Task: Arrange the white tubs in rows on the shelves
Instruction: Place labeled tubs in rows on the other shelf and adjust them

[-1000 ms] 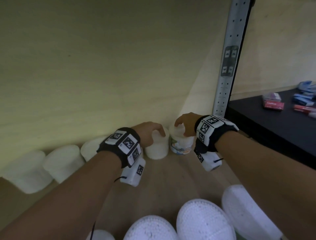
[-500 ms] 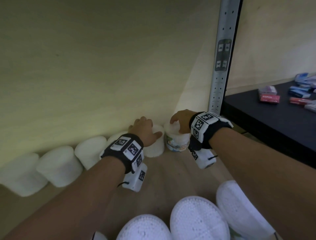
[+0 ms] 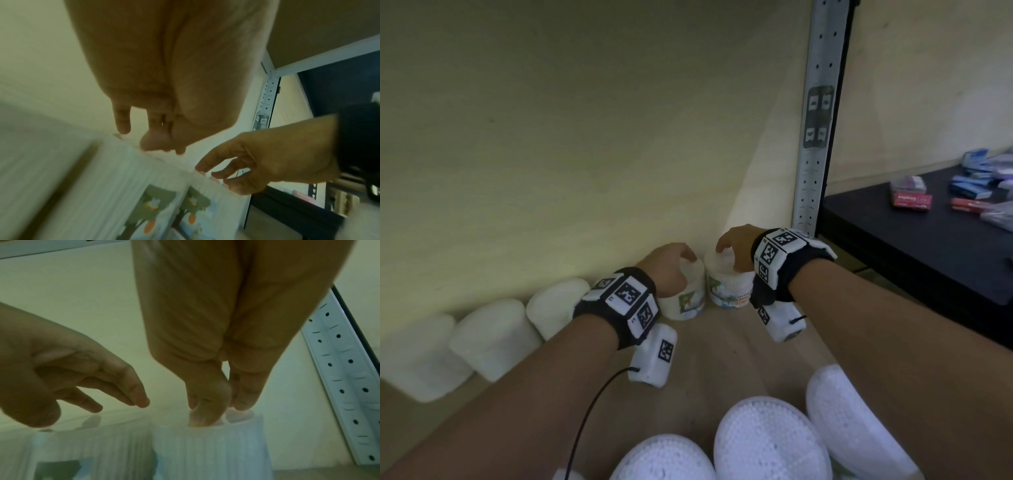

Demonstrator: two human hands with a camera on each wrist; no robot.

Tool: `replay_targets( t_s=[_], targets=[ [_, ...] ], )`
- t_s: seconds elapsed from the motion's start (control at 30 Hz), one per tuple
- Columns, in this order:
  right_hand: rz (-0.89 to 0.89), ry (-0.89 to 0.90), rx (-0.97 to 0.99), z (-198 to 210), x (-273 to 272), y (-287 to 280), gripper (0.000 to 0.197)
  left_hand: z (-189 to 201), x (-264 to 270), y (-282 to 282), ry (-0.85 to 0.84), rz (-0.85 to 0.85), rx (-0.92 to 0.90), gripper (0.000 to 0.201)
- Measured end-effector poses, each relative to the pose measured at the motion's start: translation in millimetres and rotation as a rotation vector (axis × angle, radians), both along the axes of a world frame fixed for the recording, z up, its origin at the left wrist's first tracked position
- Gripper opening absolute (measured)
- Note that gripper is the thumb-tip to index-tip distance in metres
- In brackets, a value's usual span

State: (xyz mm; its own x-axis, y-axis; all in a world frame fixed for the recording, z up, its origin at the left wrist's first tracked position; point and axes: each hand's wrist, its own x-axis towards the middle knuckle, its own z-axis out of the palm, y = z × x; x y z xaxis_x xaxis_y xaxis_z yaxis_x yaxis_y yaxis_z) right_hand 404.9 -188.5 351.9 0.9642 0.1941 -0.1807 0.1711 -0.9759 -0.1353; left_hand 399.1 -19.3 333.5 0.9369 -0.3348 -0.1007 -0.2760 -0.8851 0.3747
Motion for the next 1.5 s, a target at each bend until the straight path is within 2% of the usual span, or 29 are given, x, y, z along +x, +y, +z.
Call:
replay_targets(
  t_s=[0.07,0.1,0.2,0.3,0.7,0.87,0.93,1.0,1.07,1.13,1.27,1.5],
  targets=[
    [0.010,-0.008,0.007,0.5,-0.4,-0.5,0.048,-4.2,0.3,-1.8,-0.105,0.105,-0.047,0.043],
    [0.014,-0.004,0.005,0.9,-0.8,-0.5,0.047,-6.4,1.2,-3.3,-0.151,0.144,-0.012,0.043],
    [0.008,0.015,0.003,1.6,-0.1,-1.0,0.051,-14.1,4.3,-7.4,-0.191,0.185,0.166,0.055],
    [0.007,0.008,0.024,0.3,1.4,-2.8,0.049,-19.3,7.4,-9.0,-0.217,0.173,0.222,0.060],
    [0.003,-0.008,0.030,-5.8,3.8,-3.8,0.047,-12.1,14.4,-3.4,-0.034,0.043,0.178,0.050],
    [-0.004,0.032,0.040,-1.9,5.4,-2.7,0.048,-4.6,12.5,-2.7,0.031,-0.015,0.118,0.057],
    [-0.009,0.041,0.050,-1.8,6.6,-2.8,0.047,-2.8,10.7,-2.0,0.013,0.013,0.033,0.055],
    [-0.015,0.043,0.055,-2.5,7.8,-3.6,0.045,-2.9,9.7,-2.5,-0.077,0.094,-0.012,0.046],
    [-0.025,0.044,0.064,-3.3,9.4,-4.5,0.043,-5.7,9.7,-3.6,-0.130,0.155,0.038,0.052],
    [-0.026,0.049,0.057,-2.2,9.1,-4.1,0.045,-8.3,8.9,-5.8,-0.107,0.163,0.115,0.061],
    [0.000,0.044,-0.007,1.2,6.9,-2.0,0.055,-10.6,7.9,-5.5,-0.119,0.133,0.164,0.058],
    [0.016,0.064,-0.019,5.5,3.8,-2.4,0.054,-0.7,3.1,-2.2,-0.069,0.063,0.217,0.056]
  ],
)
